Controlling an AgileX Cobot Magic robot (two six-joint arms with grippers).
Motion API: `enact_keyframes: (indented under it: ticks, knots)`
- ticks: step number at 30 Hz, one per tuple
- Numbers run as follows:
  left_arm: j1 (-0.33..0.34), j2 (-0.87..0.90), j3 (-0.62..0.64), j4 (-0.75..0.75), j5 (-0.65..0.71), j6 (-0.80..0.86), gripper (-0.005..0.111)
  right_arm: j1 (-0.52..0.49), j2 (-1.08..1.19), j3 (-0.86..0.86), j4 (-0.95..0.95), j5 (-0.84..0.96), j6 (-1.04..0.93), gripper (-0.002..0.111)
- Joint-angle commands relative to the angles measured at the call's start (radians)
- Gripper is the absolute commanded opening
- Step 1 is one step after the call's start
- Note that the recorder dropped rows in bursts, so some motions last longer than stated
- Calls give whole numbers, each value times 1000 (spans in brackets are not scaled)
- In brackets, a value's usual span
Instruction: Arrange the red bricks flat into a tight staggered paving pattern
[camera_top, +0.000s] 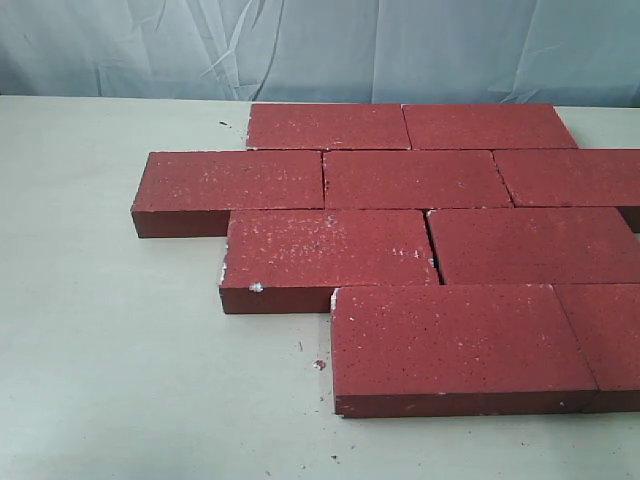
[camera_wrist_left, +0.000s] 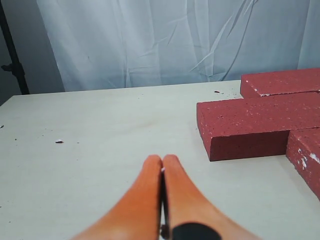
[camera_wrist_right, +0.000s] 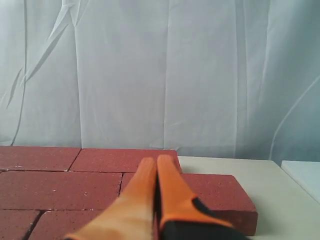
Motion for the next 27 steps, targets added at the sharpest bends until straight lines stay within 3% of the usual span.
enact_keyframes:
  ticks: [1, 12, 27]
  knots:
    - [0, -5, 5, -4, -7, 0, 0, -5, -11, 3, 4, 35, 5, -1]
    - [0, -5, 5, -4, -7, 0, 0, -5, -11, 3, -3, 288, 5, -1]
    - [0, -5, 5, -2, -7, 0, 0, -5, -11, 3, -35, 300, 4, -1]
